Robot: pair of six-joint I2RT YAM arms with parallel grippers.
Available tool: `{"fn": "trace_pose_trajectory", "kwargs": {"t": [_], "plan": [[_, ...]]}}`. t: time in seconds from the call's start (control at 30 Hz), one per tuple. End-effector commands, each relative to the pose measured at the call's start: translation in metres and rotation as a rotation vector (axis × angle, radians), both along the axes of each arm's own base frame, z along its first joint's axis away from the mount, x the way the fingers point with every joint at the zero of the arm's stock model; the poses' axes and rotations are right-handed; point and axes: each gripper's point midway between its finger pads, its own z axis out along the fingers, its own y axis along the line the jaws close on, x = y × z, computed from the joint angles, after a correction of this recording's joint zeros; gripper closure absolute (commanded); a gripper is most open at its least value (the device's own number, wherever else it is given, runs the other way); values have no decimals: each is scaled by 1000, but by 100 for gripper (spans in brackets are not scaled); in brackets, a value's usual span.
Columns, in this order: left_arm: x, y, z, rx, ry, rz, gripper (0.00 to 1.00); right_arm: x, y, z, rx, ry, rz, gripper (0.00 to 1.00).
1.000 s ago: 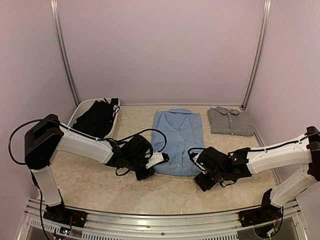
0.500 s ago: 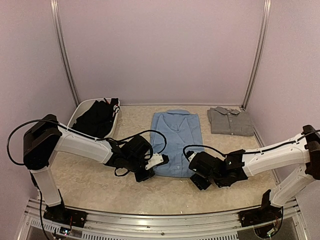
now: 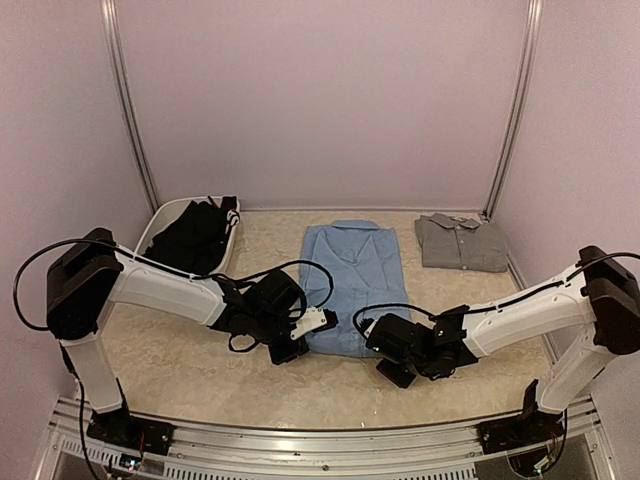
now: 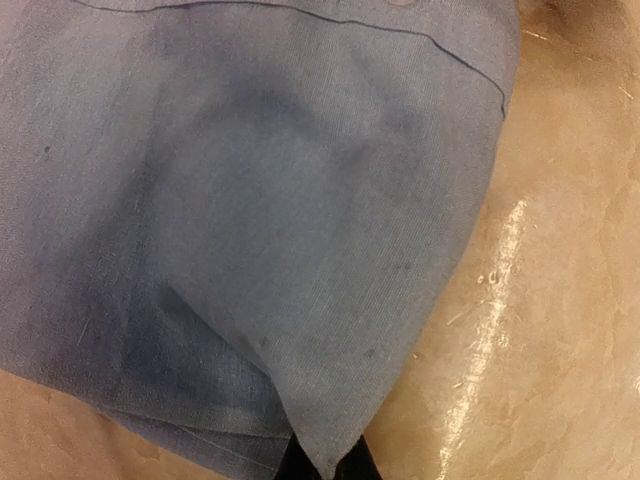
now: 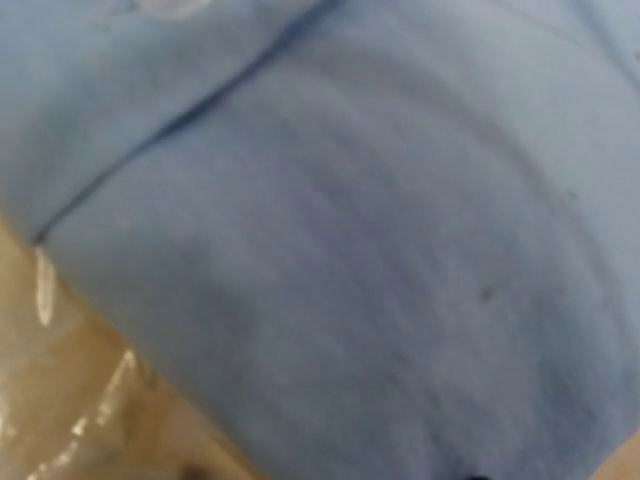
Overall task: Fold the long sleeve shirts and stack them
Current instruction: Pick up the 2/3-rectangle-folded shirt from the center of the board.
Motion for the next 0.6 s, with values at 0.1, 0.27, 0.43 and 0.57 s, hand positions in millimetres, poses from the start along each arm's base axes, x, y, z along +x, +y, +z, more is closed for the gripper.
{"fn": "trace_pose_trajectory", "kwargs": {"t": [0.1,0.27,0.43,0.57], "plan": [[-30,33,-28,147,133,-6,100,6,10,0,9,-9,39,40],[-32,35,-26,147,136,-11,100,13,6,3,23,-19,23,36],[-32,36,-24,143,131,-13,100,15,4,-2,47,6,29,37],[-32,37,-25,145,132,-9,100,13,6,-8,41,33,41,45]]}}
